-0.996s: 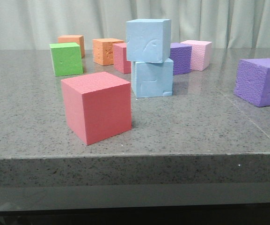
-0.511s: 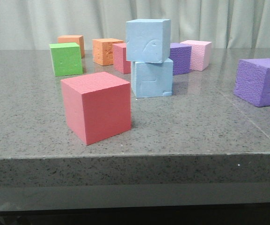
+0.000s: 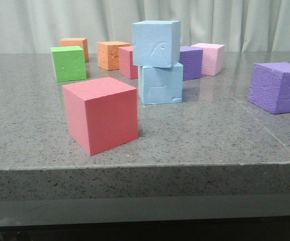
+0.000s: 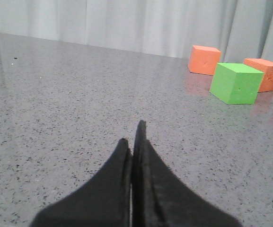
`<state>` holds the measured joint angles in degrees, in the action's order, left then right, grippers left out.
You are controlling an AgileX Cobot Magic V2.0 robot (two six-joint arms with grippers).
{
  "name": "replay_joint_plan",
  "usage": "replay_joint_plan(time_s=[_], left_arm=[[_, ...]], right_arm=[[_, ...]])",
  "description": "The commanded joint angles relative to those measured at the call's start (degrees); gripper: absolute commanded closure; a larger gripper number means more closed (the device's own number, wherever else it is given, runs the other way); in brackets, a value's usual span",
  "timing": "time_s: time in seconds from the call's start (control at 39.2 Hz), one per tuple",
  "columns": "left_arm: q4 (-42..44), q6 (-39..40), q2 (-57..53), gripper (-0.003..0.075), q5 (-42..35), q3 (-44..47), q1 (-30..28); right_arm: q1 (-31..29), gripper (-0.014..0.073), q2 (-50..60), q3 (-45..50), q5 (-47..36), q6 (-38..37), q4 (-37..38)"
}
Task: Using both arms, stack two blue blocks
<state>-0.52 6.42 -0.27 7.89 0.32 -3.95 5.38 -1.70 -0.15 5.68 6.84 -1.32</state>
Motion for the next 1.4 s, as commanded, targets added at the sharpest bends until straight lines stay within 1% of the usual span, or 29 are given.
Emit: replay_joint_plan(time_s=[0.0, 0.05, 0.1, 0.26, 0.43, 1.38], left_arm=[[-0.42, 0.04, -0.97, 0.0741, -5.11, 0.15, -0.11], [-0.42, 0.04, -0.97, 0.0741, -5.11, 0.15, -0.11], [-0.42, 0.04, -0.97, 0.0741, -5.11, 0.15, -0.11], [-0.42, 0.04, -0.97, 0.0741, -5.11, 0.15, -0.11], [-0.42, 0.04, -0.97, 0.0741, -5.11, 0.15, -0.11], [-0.42, 0.04, -0.97, 0.0741, -5.11, 0.15, -0.11]], right_arm=[[-1.73, 0.066, 2.13, 0.58, -5.27, 0.71, -2.81], [-2.07, 0.066, 3.25, 1.51, -5.21, 0.68, -3.94], [-2.24, 0.066, 3.34, 1.43, -3.13, 0.68, -4.85], [-2.24, 0.066, 3.3, 1.43, -0.95, 0.19, -4.9], [-2.24, 0.066, 3.3, 1.43, -0.61, -1.88, -4.97], [-2.24, 0.066, 3.3, 1.43, -0.55, -1.87, -4.92]])
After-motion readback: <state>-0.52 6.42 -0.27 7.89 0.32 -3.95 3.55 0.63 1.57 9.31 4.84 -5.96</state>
